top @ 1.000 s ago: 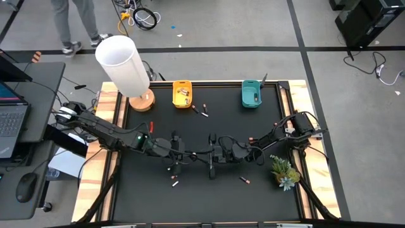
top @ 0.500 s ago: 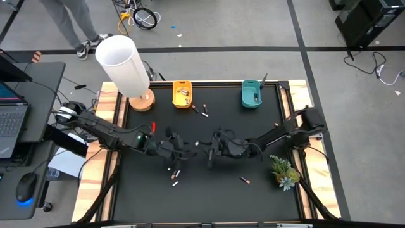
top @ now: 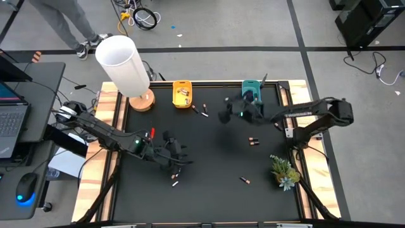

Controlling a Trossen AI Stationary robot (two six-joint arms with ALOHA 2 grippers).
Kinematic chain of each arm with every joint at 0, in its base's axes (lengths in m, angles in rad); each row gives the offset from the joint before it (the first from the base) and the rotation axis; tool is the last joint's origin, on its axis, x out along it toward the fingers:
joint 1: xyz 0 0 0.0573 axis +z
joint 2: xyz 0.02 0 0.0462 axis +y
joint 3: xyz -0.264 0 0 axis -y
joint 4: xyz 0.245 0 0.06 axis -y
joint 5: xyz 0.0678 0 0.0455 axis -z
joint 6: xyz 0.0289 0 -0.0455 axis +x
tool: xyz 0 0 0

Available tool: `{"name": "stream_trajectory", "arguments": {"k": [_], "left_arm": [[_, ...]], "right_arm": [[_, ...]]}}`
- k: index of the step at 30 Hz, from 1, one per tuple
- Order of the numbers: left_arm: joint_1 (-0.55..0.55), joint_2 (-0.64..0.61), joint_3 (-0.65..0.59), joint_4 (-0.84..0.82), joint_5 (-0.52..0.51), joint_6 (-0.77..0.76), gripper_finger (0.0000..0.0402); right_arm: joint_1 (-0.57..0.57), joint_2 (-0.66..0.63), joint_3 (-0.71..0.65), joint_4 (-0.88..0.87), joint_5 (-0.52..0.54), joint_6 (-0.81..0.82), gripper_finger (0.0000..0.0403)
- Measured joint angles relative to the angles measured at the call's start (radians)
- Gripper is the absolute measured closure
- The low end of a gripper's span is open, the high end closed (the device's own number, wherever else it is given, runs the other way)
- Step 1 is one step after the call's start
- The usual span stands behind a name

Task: Sort batteries
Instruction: Put the black battery into the blue bin, then put the silver battery into the yellow bin

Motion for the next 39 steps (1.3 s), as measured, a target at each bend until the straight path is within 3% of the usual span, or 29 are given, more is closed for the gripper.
{"name": "stream_trajectory", "arguments": {"k": [8,14,19,24,39], "left_arm": [[-0.008,0.0,-0.001,0.021,-0.009,0.049,0.0241],[-0.008,0.0,-0.001,0.021,-0.009,0.081,0.0241],[-0.008,0.0,-0.001,0.023,-0.009,0.084,0.0241],[-0.008,0.0,-0.001,0.036,-0.008,0.115,0.0241],[-0.02,-0.006,-0.001,-0.005,0.021,0.127,0.0241]], "right_arm": [[-0.293,0.005,0.0,-0.135,-0.156,0.035,0.0352],[-0.392,0.016,0.0,-0.17,-0.203,0.059,0.0352],[-0.42,0.016,0.0,-0.249,-0.204,0.095,0.0352],[-0.422,0.016,0.0,-0.303,-0.185,0.12,0.0318],[-0.39,0.016,0.021,-0.351,-0.197,0.099,0.0283]]}}
